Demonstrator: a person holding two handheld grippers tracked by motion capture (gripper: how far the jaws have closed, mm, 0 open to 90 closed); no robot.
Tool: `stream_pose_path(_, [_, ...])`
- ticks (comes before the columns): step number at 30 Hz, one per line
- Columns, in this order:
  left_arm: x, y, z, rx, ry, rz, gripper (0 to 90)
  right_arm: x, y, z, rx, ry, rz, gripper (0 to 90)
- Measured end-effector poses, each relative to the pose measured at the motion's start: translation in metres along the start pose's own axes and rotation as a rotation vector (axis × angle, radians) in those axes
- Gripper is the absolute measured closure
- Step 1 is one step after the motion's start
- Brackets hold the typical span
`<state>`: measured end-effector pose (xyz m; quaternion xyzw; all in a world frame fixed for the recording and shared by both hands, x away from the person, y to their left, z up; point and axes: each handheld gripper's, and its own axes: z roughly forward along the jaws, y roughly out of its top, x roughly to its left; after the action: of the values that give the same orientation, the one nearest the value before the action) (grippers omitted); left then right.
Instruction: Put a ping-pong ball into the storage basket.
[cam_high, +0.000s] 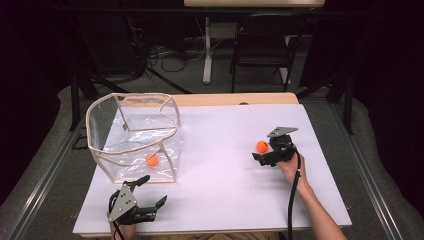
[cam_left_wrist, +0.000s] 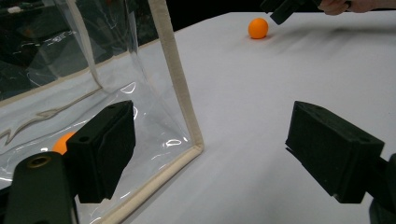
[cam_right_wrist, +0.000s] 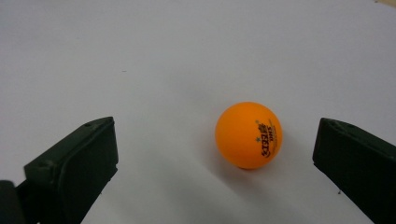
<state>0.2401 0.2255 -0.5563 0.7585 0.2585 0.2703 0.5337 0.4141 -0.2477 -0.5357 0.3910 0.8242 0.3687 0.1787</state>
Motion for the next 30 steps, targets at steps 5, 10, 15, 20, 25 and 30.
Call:
stream_pose_path(5, [-0.001,0.000,-0.002,-0.006,0.004,0.001,15.6,-0.001,0.004,0.008,0.013,-0.006,-0.007,0.0])
stream_pose_path(10, [0.000,0.000,-0.001,-0.005,0.000,0.000,15.7,-0.001,0.007,0.017,0.040,-0.007,-0.013,0.0])
stream_pose_path(15, [0.002,-0.001,-0.003,-0.009,0.000,-0.007,15.6,-0.004,0.006,0.023,0.047,-0.019,-0.019,0.0])
stream_pose_path(20, [0.000,0.000,-0.002,-0.007,-0.006,0.000,15.7,-0.007,0.003,0.022,0.045,-0.018,-0.010,0.0])
stream_pose_path(25, [0.001,0.000,-0.002,-0.007,-0.004,-0.002,15.7,-0.007,0.001,0.025,0.063,-0.016,-0.006,0.0])
stream_pose_path(30, [0.001,0.000,-0.001,-0.008,-0.007,0.003,15.6,-0.008,-0.001,0.023,0.051,-0.017,0.004,10.8])
